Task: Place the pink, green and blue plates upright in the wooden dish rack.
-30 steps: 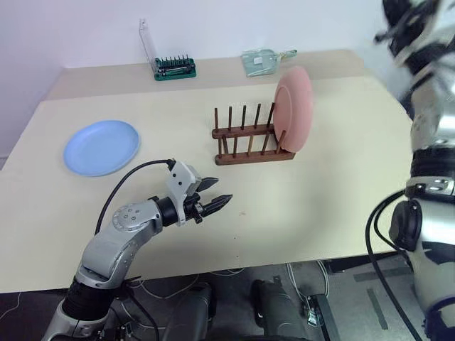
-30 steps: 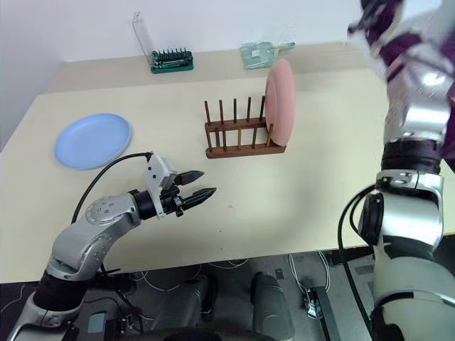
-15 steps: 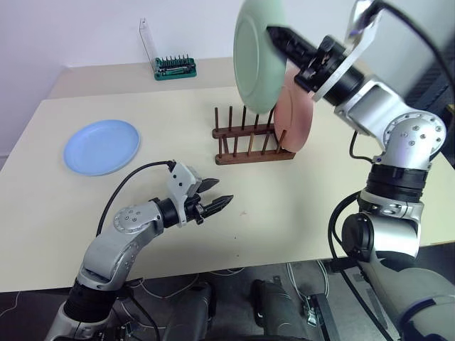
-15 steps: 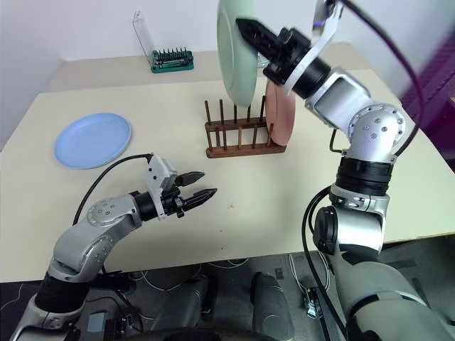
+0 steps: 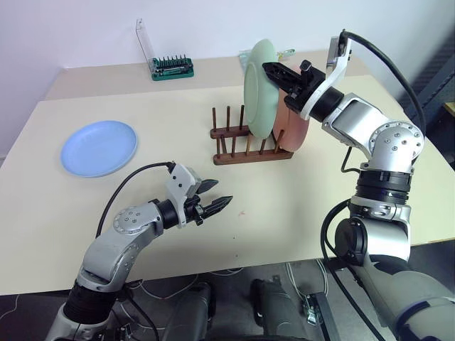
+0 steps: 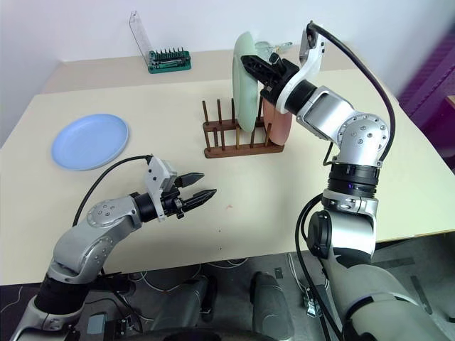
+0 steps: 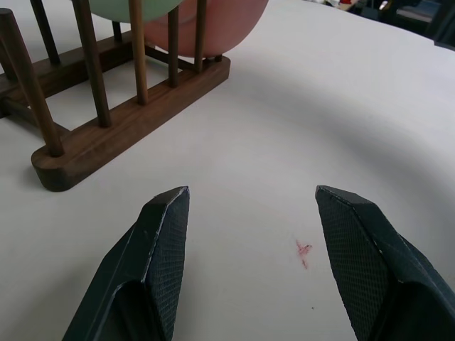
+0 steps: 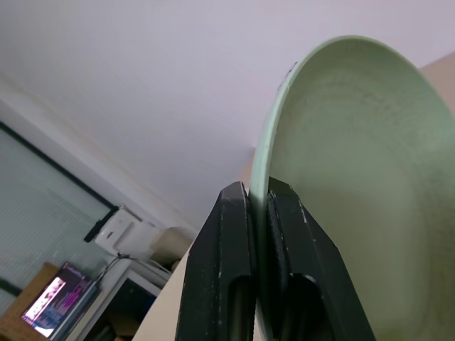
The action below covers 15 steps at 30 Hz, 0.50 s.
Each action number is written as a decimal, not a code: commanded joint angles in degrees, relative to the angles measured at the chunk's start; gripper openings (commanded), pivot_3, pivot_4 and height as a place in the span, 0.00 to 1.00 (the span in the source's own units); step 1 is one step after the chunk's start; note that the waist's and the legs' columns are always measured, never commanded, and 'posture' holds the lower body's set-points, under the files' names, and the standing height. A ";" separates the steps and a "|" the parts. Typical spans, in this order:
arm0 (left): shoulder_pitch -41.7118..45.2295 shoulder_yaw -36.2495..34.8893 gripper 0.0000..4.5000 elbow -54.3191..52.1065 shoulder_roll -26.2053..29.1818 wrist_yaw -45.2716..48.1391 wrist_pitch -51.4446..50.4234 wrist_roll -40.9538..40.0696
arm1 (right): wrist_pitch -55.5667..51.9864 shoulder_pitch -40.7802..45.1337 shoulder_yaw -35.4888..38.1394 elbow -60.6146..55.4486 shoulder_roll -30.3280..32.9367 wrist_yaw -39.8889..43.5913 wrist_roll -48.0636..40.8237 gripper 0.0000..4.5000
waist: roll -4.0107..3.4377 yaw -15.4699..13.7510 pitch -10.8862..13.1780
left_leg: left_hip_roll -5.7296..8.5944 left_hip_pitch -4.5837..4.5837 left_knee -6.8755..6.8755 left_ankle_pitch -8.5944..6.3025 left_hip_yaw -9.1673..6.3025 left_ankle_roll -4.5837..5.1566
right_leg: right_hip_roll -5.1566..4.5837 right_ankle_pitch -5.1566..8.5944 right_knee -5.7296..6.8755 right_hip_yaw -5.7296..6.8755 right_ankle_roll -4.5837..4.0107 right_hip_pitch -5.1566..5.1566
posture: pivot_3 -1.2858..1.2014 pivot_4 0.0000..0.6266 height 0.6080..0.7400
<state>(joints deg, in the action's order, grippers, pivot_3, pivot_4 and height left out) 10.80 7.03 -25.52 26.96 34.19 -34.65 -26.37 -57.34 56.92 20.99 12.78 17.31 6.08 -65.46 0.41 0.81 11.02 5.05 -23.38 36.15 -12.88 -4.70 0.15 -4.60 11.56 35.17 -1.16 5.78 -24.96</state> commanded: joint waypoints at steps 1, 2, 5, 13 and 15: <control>0.16 -1.27 0.65 -2.12 0.17 -0.13 0.29 -0.21 | 1.18 0.90 0.00 1.38 0.16 1.63 1.96 0.02 | 0.00 -0.01 0.00 | 0.00 0.00 0.00 0.00 0.00 0.00 | 0.02 0.00 0.00 0.00 0.00 0.00 | 0.52 0.24 1.00; 0.20 -1.25 0.65 -2.12 0.18 -0.12 0.28 -0.20 | 1.48 0.92 -0.28 1.91 0.17 2.00 2.84 0.09 | 0.00 -0.01 0.00 | 0.00 0.00 0.00 0.00 0.00 0.00 | 0.02 0.00 0.00 0.00 0.00 0.00 | 0.52 0.24 1.00; 0.19 -1.27 0.65 -2.15 0.26 -0.08 0.25 -0.21 | 2.25 1.20 -0.39 2.51 0.03 3.35 4.36 0.33 | 0.00 -0.01 0.00 | 0.00 0.00 0.00 0.00 0.01 0.00 | 0.03 0.00 0.00 0.00 0.00 0.00 | 0.52 0.24 1.00; -0.24 -1.62 0.65 -2.62 0.45 -0.23 -0.15 -0.49 | 12.78 2.13 -9.03 -5.19 5.09 14.23 18.20 0.88 | -0.01 -0.05 0.01 | 0.01 0.00 0.00 0.00 0.02 0.00 | 0.06 0.00 0.00 0.02 0.01 -0.01 | 0.52 0.24 1.00; -0.10 -1.72 0.65 -2.48 0.35 -0.44 0.08 -0.27 | 17.89 2.10 -13.12 -7.70 7.96 18.83 24.10 0.88 | -0.01 -0.03 0.01 | 0.02 0.00 0.01 0.00 0.02 0.00 | 0.06 0.00 -0.01 0.03 0.02 -0.01 | 0.52 0.24 1.00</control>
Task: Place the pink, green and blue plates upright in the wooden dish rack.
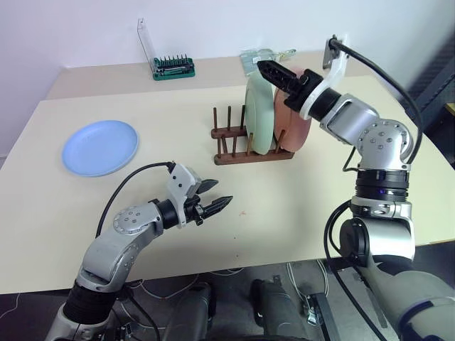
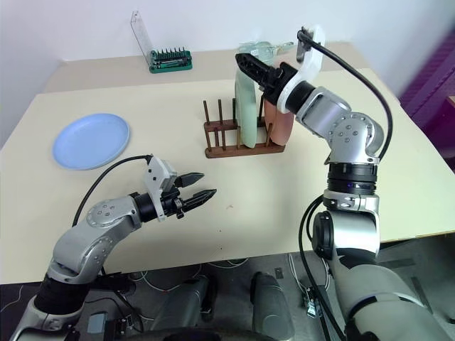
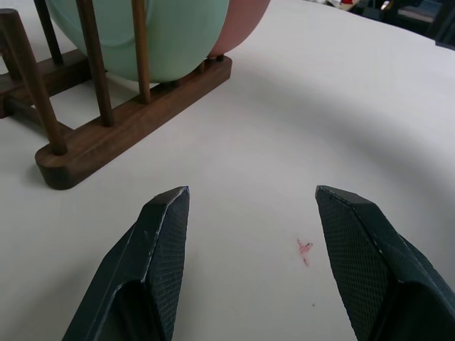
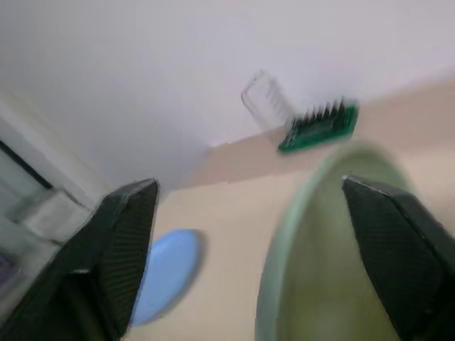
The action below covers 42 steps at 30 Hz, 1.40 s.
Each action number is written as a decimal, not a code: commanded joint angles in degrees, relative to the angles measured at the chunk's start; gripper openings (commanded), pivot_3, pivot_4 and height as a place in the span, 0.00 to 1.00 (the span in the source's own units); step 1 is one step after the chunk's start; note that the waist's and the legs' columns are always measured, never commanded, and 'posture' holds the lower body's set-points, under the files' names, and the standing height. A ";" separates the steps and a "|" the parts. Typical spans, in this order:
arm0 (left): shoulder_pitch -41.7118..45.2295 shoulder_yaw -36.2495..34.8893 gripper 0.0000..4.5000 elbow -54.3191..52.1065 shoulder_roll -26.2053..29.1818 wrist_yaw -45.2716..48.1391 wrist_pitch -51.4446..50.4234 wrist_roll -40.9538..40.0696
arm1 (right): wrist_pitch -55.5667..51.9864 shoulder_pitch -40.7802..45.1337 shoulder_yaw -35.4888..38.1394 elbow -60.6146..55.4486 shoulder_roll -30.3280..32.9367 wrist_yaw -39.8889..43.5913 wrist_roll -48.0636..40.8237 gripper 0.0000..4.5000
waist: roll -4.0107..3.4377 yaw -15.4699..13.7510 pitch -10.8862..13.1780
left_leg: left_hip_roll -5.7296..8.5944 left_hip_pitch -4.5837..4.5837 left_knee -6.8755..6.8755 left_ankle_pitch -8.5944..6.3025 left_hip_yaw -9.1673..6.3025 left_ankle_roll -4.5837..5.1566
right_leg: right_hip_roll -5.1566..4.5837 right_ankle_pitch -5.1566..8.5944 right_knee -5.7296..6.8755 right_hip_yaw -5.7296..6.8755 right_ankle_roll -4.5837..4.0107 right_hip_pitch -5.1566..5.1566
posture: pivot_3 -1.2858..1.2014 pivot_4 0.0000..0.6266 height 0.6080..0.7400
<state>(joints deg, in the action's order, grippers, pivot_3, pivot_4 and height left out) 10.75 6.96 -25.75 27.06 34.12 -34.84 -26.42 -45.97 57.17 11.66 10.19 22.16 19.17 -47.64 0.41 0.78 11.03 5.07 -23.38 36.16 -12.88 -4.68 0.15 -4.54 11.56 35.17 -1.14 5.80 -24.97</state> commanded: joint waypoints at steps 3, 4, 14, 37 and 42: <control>0.75 -3.38 0.65 -1.08 -1.02 -1.89 1.65 -0.17 | 15.72 2.25 -8.52 -7.45 7.19 11.50 15.11 0.88 | 0.00 0.01 0.00 | 0.00 0.00 0.00 0.00 0.00 0.00 | 0.01 0.00 0.00 0.01 0.00 0.00 | 0.52 0.24 1.00; 1.06 -4.15 0.65 -0.60 -1.62 -2.65 2.21 -0.10 | 17.82 2.33 -9.15 -7.43 7.75 12.78 16.75 0.88 | 0.00 0.00 0.00 | 0.00 0.00 0.00 0.00 0.00 0.00 | 0.01 0.00 0.00 0.02 0.01 0.00 | 0.52 0.24 1.00; 15.75 -41.80 0.99 16.42 -12.62 -47.87 -2.46 0.55 | 25.15 -5.14 -20.22 -19.75 7.40 27.25 22.97 0.90 | 0.19 0.10 -0.05 | -0.11 0.02 -0.01 -0.01 -0.05 -0.06 | 0.02 0.00 0.04 0.04 0.01 -0.07 | 0.52 0.24 1.00; 28.85 -56.61 0.47 45.49 -8.06 -53.56 -11.67 -13.04 | 26.35 -9.14 -19.76 -19.92 5.09 27.76 28.44 0.90 | 0.67 -1.56 -0.11 | 0.09 0.04 0.12 0.04 -0.16 -0.17 | -0.02 -0.08 0.07 0.14 0.13 0.06 | 0.52 0.24 1.00; 29.15 -54.81 0.01 44.35 -8.51 -52.37 -11.35 -14.38 | 27.23 -10.08 -20.17 -20.11 4.79 27.00 30.08 0.90 | 0.69 -1.45 -0.11 | 0.08 0.03 0.12 0.04 -0.16 -0.18 | -0.03 -0.09 0.07 0.14 0.13 0.06 | 0.52 0.24 1.00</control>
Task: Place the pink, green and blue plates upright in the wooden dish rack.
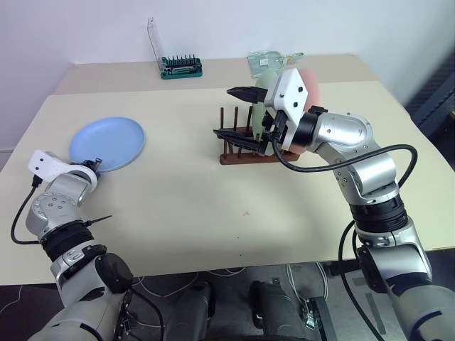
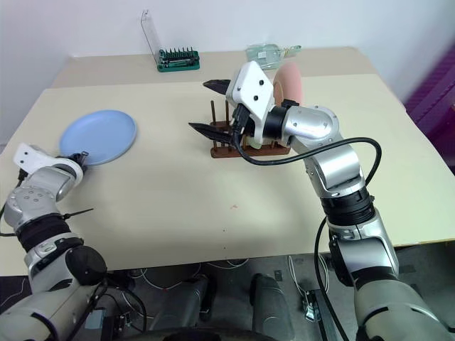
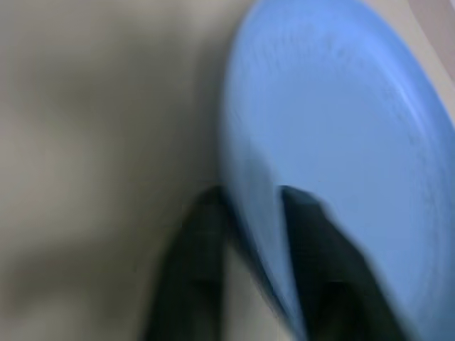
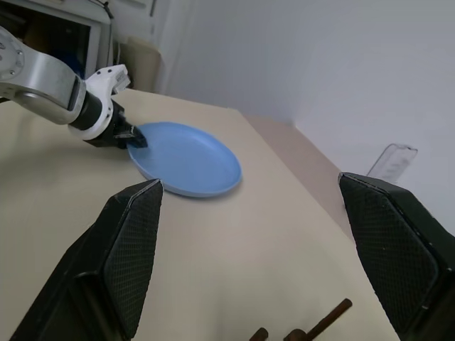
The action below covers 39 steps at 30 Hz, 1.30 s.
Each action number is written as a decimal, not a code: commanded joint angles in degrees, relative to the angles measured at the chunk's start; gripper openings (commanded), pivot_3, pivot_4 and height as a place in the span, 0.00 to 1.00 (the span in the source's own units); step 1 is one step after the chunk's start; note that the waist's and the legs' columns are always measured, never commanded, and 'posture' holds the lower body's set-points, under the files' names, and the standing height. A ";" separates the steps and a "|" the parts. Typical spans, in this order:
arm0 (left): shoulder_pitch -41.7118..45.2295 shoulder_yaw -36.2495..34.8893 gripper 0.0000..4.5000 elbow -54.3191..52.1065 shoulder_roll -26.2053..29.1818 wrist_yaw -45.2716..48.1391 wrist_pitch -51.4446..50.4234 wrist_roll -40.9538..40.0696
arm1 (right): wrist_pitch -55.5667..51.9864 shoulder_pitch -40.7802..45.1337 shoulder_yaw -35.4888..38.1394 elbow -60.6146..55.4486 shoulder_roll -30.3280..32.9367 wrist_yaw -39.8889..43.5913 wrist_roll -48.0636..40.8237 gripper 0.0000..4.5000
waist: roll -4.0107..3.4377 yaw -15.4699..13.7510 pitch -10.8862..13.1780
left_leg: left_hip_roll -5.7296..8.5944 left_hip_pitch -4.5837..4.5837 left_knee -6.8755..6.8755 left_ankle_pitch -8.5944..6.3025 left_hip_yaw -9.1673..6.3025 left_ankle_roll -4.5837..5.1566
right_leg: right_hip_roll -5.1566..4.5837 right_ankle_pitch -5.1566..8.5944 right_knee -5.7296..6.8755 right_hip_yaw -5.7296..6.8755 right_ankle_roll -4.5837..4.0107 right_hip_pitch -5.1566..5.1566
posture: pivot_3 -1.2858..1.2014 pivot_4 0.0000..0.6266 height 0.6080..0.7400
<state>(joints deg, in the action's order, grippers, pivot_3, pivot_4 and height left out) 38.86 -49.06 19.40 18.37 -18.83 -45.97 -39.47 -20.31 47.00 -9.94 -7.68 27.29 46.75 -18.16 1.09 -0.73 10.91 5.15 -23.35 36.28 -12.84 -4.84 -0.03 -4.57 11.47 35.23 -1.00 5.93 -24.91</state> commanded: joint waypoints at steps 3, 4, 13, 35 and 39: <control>0.51 4.77 0.01 -5.13 0.32 5.06 2.32 -1.14 | 1.78 0.22 0.83 -1.53 -0.56 -0.40 1.34 0.90 | 0.00 0.22 0.01 | 0.00 0.00 -0.03 0.00 0.01 -0.01 | 0.02 0.00 0.00 -0.01 0.00 -0.02 | 0.52 0.24 1.00; 0.37 7.63 0.00 -10.77 0.39 7.09 2.59 -1.42 | 4.79 0.62 -1.52 -0.23 -0.24 -0.07 4.75 0.95 | 0.01 0.28 0.01 | -0.01 0.00 -0.04 0.01 0.01 -0.01 | 0.02 0.00 -0.01 -0.01 0.00 -0.03 | 0.52 0.24 1.00; 5.92 21.25 0.00 -35.63 0.81 3.33 -8.02 -3.38 | 29.86 6.40 -13.47 13.31 -3.11 -6.40 28.70 0.95 | 0.20 0.83 0.10 | -0.01 -0.02 -0.07 0.17 0.05 -0.30 | 0.04 0.00 -0.01 -0.06 -0.01 -0.07 | 0.52 0.24 1.00; 11.87 19.78 0.00 -41.30 -1.44 -5.24 -22.05 -13.28 | 46.53 14.93 -15.15 34.30 -6.41 -23.09 48.69 0.01 | 0.21 1.56 0.11 | -0.01 -0.02 -0.15 0.32 0.03 -0.53 | 0.12 0.00 0.03 -0.12 -0.01 -0.15 | 0.52 0.24 1.00; 13.11 18.66 0.20 -42.35 -3.31 -3.35 -15.96 -14.74 | 47.55 14.85 -15.22 33.80 -5.90 -24.54 50.85 0.00 | 0.21 1.54 0.11 | -0.01 -0.02 -0.15 0.32 0.03 -0.54 | 0.13 0.00 0.03 -0.13 -0.01 -0.16 | 0.52 0.24 1.00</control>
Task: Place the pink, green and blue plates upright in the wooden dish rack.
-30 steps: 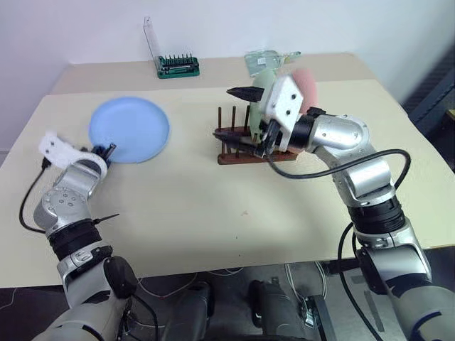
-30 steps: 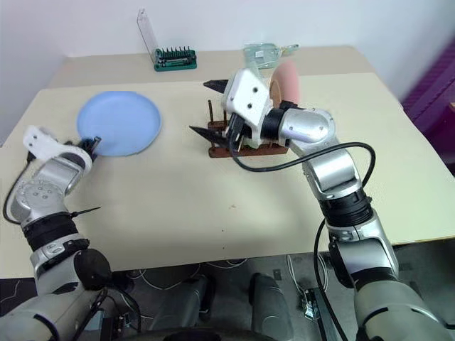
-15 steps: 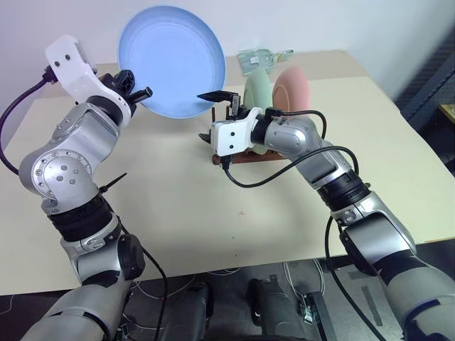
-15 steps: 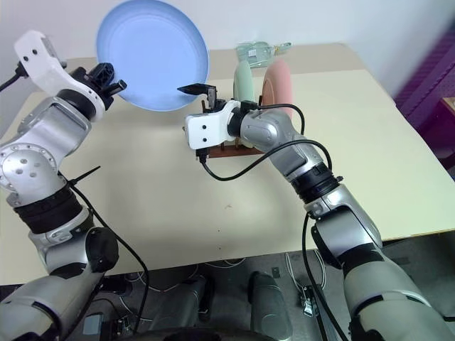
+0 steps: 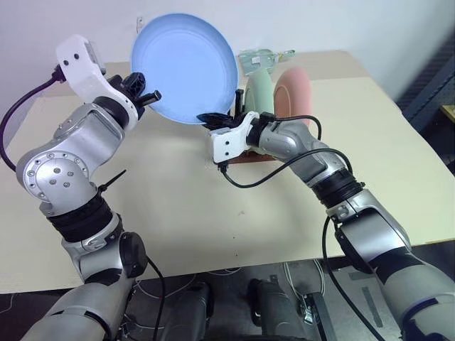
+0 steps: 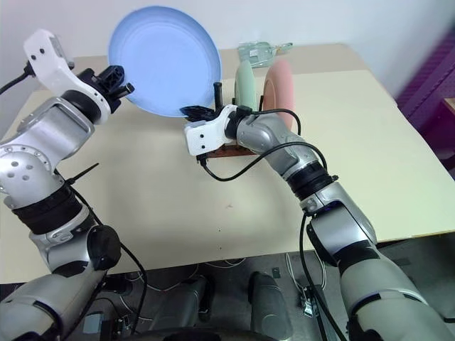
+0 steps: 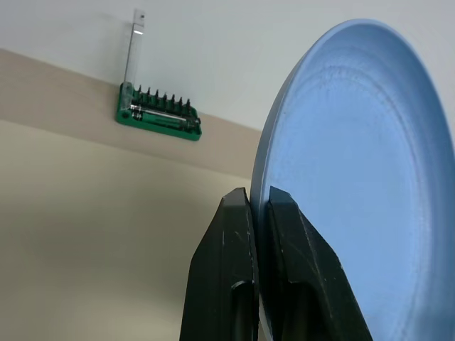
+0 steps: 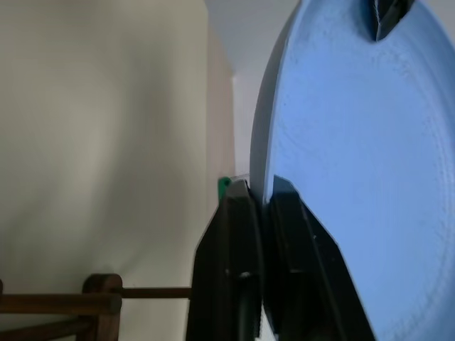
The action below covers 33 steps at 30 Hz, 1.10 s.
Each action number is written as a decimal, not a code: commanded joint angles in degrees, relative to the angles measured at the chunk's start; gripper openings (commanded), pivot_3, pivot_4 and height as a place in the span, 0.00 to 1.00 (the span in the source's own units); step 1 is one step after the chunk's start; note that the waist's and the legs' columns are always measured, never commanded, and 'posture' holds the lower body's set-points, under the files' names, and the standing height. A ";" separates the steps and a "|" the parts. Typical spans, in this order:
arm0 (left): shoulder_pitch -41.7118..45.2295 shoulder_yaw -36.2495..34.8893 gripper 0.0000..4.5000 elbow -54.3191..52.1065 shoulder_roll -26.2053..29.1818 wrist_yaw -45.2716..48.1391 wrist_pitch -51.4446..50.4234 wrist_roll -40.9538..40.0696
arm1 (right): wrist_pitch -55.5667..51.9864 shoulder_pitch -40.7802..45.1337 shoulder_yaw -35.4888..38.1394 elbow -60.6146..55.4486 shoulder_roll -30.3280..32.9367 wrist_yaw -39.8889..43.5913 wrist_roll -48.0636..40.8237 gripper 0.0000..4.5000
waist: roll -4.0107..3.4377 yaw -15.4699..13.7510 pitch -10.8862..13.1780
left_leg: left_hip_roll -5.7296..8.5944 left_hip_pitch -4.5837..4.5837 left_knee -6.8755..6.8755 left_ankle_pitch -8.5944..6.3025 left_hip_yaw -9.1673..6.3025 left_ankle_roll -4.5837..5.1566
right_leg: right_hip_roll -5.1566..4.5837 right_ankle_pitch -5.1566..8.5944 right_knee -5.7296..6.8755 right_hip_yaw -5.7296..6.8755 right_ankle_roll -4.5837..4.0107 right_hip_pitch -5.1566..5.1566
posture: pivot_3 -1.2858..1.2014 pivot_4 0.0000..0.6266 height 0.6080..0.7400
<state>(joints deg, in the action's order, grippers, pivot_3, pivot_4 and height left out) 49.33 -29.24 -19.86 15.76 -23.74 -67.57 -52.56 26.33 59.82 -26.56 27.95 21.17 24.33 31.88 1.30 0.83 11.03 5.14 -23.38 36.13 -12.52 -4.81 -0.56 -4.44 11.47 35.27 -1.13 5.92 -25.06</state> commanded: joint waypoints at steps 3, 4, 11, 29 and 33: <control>4.87 -1.74 0.53 -2.61 -0.17 2.45 13.30 1.18 | 1.80 1.97 1.58 -2.06 0.27 -2.34 0.80 0.00 | 0.02 -0.04 0.02 | 0.00 -0.01 0.01 0.00 0.00 -0.01 | 0.00 0.00 -0.01 0.00 0.00 0.01 | 0.52 0.24 1.00; 5.58 -2.50 0.64 -2.12 0.03 2.19 15.82 1.93 | 2.12 1.97 1.66 -2.15 0.25 -2.32 0.63 0.00 | 0.02 -0.04 0.02 | 0.00 -0.01 0.01 0.01 0.00 -0.01 | 0.00 0.00 -0.01 0.00 0.00 0.00 | 0.52 0.24 1.00; -2.24 -2.48 0.87 5.70 16.60 3.92 29.53 22.96 | -0.27 0.33 8.23 -8.90 -3.79 5.73 -19.12 0.00 | -0.02 1.60 0.03 | -0.07 0.03 -0.25 0.08 0.10 -0.11 | 0.14 -0.02 0.04 -0.19 -0.06 -0.17 | 0.52 0.24 1.00; -42.41 20.52 0.87 1.79 11.02 40.82 46.28 29.23 | -73.14 -1.46 35.03 -32.19 -17.90 -20.31 -89.39 0.00 | -0.20 0.10 -0.10 | -0.15 -0.10 -0.23 -0.22 0.06 0.39 | -0.12 -0.11 0.02 -0.13 -0.27 -0.31 | 0.52 0.24 1.00; -44.37 21.35 0.87 -1.80 11.32 45.76 44.06 26.00 | -74.14 -1.26 36.01 -29.57 -16.84 -21.15 -88.23 0.00 | -0.22 0.22 -0.09 | -0.15 -0.10 -0.23 -0.23 0.16 0.43 | -0.11 -0.11 0.01 -0.14 -0.26 -0.32 | 0.52 0.24 1.00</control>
<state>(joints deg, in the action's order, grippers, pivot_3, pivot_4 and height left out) 4.74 -7.33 -18.18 26.65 20.53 -23.19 -24.78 -48.06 57.59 8.20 -1.20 3.75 3.09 -56.51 1.08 1.05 10.93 4.98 -23.47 35.92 -12.75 -4.66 -0.13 -4.54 11.36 35.29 -1.26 5.66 -25.37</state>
